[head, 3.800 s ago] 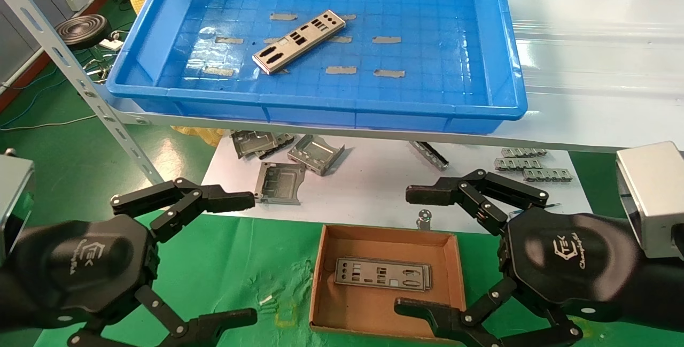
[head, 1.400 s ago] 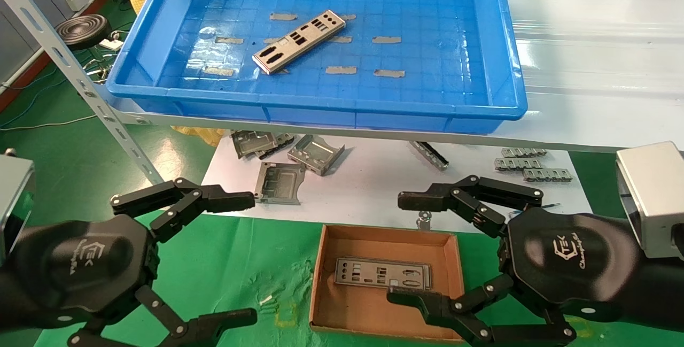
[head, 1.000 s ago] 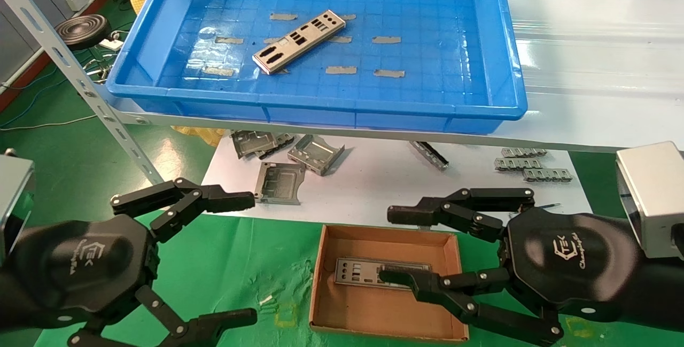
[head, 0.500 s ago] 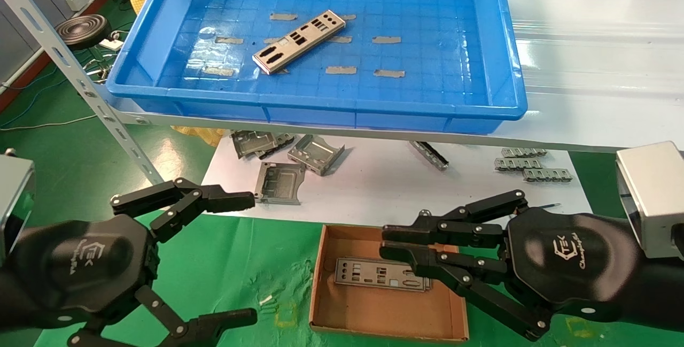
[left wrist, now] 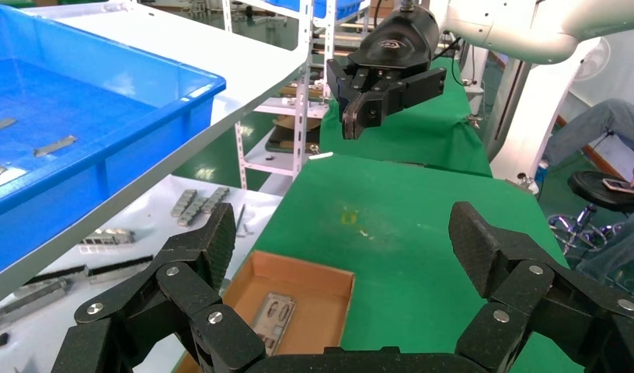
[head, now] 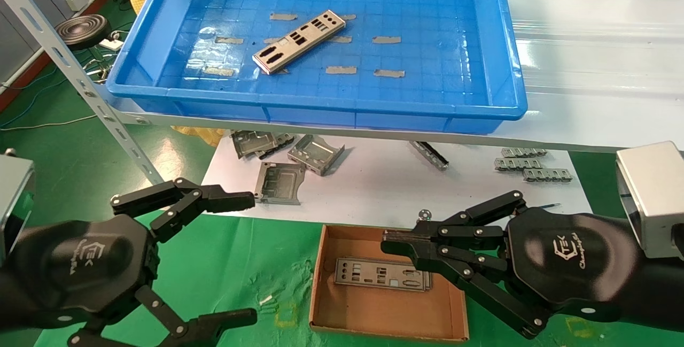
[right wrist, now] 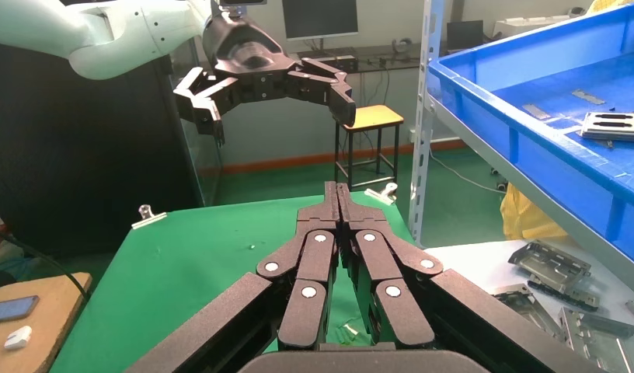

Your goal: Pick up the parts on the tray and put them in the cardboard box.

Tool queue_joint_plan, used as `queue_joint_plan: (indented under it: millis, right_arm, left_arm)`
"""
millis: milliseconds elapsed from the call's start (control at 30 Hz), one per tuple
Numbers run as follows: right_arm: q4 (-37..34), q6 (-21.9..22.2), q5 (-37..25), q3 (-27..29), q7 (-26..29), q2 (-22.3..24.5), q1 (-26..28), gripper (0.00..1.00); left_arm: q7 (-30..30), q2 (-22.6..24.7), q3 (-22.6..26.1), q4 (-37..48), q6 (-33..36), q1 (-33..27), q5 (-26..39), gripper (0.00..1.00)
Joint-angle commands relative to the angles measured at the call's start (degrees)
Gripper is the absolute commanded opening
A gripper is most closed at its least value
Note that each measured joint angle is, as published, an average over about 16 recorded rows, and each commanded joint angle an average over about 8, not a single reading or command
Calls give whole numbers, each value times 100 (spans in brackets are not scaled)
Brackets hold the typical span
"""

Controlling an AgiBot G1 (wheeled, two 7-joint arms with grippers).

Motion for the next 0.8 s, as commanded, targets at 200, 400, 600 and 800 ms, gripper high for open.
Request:
queue_joint_plan:
  millis: [200, 400, 600, 800]
  right_arm:
    - [0, 0, 0, 0, 0, 0, 0, 0]
    - [0, 0, 0, 0, 0, 0, 0, 0]
    - [0, 0, 0, 0, 0, 0, 0, 0]
    - [0, 0, 0, 0, 0, 0, 0, 0]
  left_arm:
    - [0, 0, 0, 0, 0, 0, 0, 100]
    - [0, 0, 0, 0, 0, 0, 0, 100]
    - [0, 0, 0, 0, 0, 0, 0, 100]
    - [0, 0, 0, 0, 0, 0, 0, 100]
